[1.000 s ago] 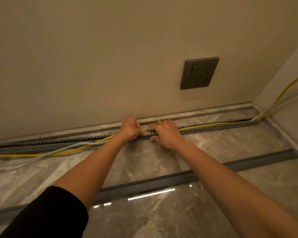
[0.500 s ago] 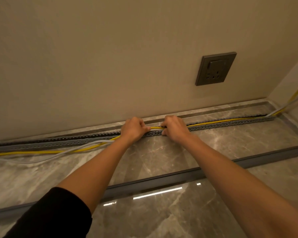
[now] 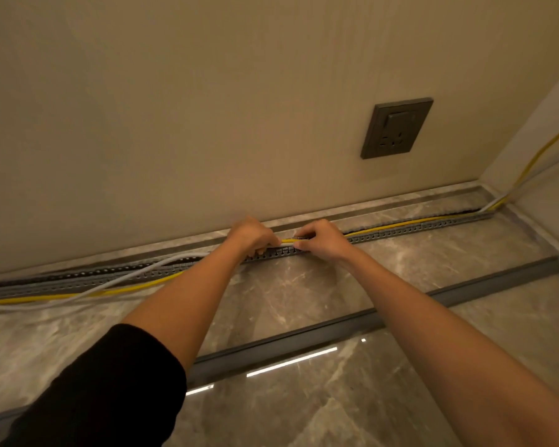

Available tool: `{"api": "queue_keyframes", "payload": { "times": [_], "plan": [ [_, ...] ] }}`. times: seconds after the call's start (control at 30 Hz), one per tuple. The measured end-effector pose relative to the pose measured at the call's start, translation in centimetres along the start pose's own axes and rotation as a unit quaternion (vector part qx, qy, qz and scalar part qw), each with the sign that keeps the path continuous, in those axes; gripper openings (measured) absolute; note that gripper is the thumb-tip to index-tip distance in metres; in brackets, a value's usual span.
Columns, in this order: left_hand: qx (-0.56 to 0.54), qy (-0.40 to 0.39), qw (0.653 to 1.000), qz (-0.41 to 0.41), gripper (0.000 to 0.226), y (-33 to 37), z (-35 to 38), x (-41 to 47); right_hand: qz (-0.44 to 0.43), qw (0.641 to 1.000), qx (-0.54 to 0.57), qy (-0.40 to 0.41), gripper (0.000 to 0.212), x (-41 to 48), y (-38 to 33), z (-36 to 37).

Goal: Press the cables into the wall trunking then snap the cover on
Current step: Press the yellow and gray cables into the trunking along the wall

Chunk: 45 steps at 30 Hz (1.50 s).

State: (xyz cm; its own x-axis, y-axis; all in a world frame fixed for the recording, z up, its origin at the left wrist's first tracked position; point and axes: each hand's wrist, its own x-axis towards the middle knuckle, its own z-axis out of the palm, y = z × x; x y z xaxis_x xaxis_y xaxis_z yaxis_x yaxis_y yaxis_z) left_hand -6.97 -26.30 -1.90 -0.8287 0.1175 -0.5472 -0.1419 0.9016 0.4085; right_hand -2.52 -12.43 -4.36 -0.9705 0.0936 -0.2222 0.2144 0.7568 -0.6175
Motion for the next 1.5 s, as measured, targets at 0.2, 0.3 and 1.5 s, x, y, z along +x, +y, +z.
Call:
{"api": "queue_keyframes", "payload": {
  "times": [0.2,0.3,1.5],
  "plan": [
    [0.036,0.033,0.998,0.045,0.034,0.0,0.2,0.1,0.002,0.999,-0.038,0.027,0.019,0.8,-0.5,0.0],
    [0.095,0.084,0.988,0.085,0.036,-0.2,0.4,0.0,-0.038,0.995,-0.086,-0.013,0.019,1.1,-0.6,-0.9],
    [0.039,0.122,0.987,0.099,0.025,0.3,3.1,-0.9,-0.092,0.977,-0.19,-0.029,0.021,0.1,-0.9,-0.9]
  ]
}}
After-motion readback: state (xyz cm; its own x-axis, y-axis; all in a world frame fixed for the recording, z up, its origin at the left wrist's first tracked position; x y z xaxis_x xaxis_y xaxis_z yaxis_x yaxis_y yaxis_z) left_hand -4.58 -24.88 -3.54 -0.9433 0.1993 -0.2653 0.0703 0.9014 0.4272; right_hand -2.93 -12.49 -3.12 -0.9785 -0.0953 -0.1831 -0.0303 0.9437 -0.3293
